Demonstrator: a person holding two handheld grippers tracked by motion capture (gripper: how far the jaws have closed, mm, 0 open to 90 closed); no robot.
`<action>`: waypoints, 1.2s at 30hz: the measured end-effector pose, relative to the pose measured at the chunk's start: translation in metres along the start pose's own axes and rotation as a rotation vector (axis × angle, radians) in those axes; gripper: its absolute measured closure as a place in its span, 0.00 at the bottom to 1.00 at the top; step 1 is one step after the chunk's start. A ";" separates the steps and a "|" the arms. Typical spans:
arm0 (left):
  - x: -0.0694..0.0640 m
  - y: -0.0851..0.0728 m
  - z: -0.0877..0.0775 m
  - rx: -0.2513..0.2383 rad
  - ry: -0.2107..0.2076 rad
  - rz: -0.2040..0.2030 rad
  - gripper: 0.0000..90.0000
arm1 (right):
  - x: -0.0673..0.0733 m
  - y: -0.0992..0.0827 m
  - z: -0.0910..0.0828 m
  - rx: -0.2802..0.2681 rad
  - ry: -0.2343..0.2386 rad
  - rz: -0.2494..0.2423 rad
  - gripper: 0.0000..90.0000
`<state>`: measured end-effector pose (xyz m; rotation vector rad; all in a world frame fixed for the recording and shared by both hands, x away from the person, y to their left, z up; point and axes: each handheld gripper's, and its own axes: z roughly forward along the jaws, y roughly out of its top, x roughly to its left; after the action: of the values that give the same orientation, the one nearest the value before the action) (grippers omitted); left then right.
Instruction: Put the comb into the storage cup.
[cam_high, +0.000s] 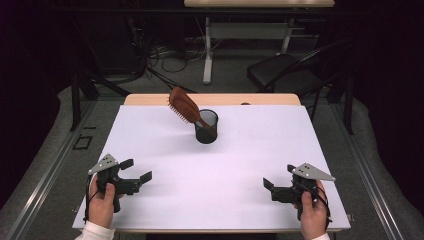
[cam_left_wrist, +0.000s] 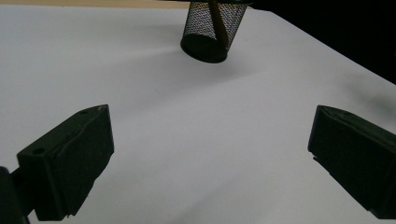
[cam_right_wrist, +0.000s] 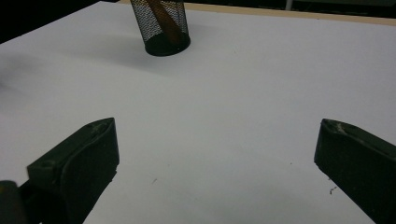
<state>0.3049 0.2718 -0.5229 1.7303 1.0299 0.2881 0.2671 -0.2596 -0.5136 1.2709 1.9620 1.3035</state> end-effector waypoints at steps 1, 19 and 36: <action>0.001 -0.001 0.000 -0.003 0.003 -0.001 0.01 | -0.001 -0.001 0.000 0.005 -0.004 0.003 0.00; 0.008 -0.007 0.003 -0.012 0.015 -0.007 0.01 | -0.023 -0.014 0.002 0.008 -0.065 0.047 0.00; 0.010 -0.013 0.008 0.007 0.029 0.015 0.01 | -0.033 -0.020 0.004 0.008 -0.086 0.068 0.00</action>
<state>0.3093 0.2752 -0.5398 1.7449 1.0404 0.3207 0.2771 -0.2893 -0.5368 1.3854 1.8818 1.2520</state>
